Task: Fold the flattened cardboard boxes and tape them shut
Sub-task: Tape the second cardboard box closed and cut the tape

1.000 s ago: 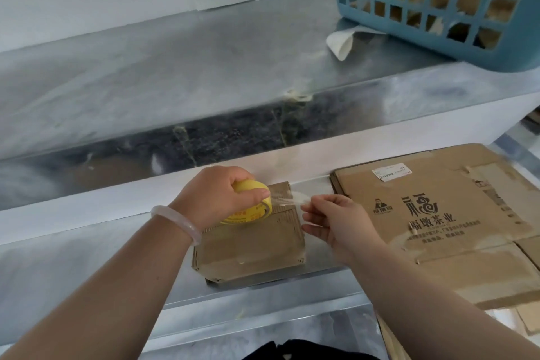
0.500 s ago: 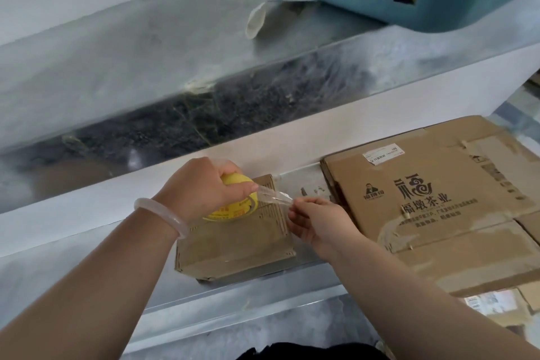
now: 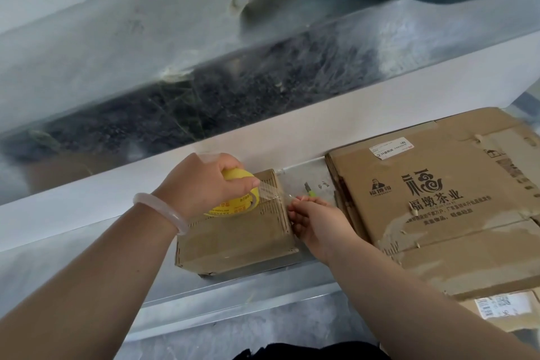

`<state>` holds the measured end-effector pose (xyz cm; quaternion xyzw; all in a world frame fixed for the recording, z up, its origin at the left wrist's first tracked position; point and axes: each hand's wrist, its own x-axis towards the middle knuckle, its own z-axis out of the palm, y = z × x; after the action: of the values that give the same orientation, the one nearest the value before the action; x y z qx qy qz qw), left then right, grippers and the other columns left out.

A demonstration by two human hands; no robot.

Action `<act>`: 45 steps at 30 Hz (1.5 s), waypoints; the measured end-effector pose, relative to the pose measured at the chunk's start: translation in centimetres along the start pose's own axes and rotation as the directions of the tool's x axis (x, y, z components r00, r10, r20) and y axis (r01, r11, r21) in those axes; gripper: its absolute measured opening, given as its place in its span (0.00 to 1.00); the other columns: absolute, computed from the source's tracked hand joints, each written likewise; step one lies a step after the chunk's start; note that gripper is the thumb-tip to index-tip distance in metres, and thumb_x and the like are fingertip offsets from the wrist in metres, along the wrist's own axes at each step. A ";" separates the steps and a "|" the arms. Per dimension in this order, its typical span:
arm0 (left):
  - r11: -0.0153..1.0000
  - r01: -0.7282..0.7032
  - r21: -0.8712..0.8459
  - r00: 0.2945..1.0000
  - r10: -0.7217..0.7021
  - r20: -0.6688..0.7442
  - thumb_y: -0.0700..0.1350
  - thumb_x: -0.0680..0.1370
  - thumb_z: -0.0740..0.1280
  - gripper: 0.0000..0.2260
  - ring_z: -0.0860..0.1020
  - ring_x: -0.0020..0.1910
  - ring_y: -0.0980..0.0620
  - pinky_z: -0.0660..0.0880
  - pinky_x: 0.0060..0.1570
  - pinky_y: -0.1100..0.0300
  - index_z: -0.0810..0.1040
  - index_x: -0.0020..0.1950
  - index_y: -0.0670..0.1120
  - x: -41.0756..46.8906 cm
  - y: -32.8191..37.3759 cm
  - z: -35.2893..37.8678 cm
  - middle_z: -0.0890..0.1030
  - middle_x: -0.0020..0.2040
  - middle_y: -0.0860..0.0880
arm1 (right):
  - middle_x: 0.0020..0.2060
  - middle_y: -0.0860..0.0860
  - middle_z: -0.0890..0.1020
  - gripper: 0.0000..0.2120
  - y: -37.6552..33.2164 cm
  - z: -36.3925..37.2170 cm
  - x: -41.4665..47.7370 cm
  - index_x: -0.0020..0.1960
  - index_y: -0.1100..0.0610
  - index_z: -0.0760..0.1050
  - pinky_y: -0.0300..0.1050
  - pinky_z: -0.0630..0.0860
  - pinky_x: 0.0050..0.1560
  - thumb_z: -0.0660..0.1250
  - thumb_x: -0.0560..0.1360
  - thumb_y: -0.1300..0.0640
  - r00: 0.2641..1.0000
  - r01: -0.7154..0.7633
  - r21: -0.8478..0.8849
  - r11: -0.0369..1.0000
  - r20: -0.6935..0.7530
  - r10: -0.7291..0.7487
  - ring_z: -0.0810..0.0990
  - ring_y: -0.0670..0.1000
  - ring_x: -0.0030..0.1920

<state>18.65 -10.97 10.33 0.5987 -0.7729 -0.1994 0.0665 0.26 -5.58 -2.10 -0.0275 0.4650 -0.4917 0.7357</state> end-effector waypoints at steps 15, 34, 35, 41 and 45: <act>1.000 -0.017 -0.006 0.999 0.017 -0.032 0.74 0.62 0.62 0.24 0.78 0.40 0.58 0.71 0.36 0.62 0.81 0.43 0.58 0.2 -0.4 0.3 0.81 0.38 0.58 | 0.49 0.56 0.80 0.14 0.8 0.0 0.9 0.59 0.51 0.72 0.45 0.70 0.33 0.72 0.76 0.59 0.998 -0.045 -0.230 0.972 -0.041 0.037 0.74 0.49 0.31; 0.999 -0.029 0.025 0.998 0.030 -0.056 0.71 0.66 0.61 0.22 0.76 0.33 0.56 0.72 0.32 0.58 0.78 0.34 0.52 -0.7 0.3 -0.2 0.77 0.31 0.53 | 0.64 0.40 0.73 0.23 -0.1 1.9 -0.8 0.70 0.40 0.69 0.31 0.68 0.56 0.67 0.75 0.43 0.816 0.545 -0.708 0.449 0.324 -0.479 0.72 0.37 0.59; 0.999 -0.026 0.036 0.998 0.028 -0.054 0.71 0.66 0.61 0.23 0.76 0.34 0.56 0.72 0.32 0.58 0.77 0.34 0.52 -0.7 0.4 -0.2 0.77 0.31 0.53 | 0.67 0.37 0.69 0.28 -0.2 1.8 -1.1 0.71 0.37 0.65 0.30 0.64 0.61 0.67 0.72 0.38 0.771 0.613 -0.716 0.335 0.447 -0.454 0.67 0.36 0.63; 0.998 -0.052 0.041 0.997 0.054 -0.051 0.66 0.72 0.65 0.15 0.77 0.38 0.57 0.78 0.40 0.52 0.79 0.39 0.55 -1.0 0.5 -0.5 0.79 0.37 0.55 | 0.72 0.30 0.57 0.40 -0.9 2.2 -0.8 0.76 0.41 0.58 0.42 0.59 0.73 0.72 0.69 0.39 0.715 0.652 -0.755 -0.070 0.643 -0.274 0.57 0.36 0.72; 0.997 -0.072 0.021 0.997 0.072 -0.027 0.71 0.70 0.62 0.22 0.78 0.41 0.58 0.78 0.42 0.55 0.80 0.46 0.55 -1.1 0.1 -0.7 0.80 0.40 0.56 | 0.62 0.15 0.50 0.41 -1.3 2.3 -1.2 0.74 0.37 0.58 0.41 0.62 0.68 0.68 0.65 0.32 0.734 0.626 -0.769 -0.129 0.637 -0.234 0.58 0.33 0.66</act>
<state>19.09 -10.09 11.19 0.5738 -0.7949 -0.1809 0.0785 0.87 -6.29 0.64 -0.7397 0.5139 -0.2455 0.3585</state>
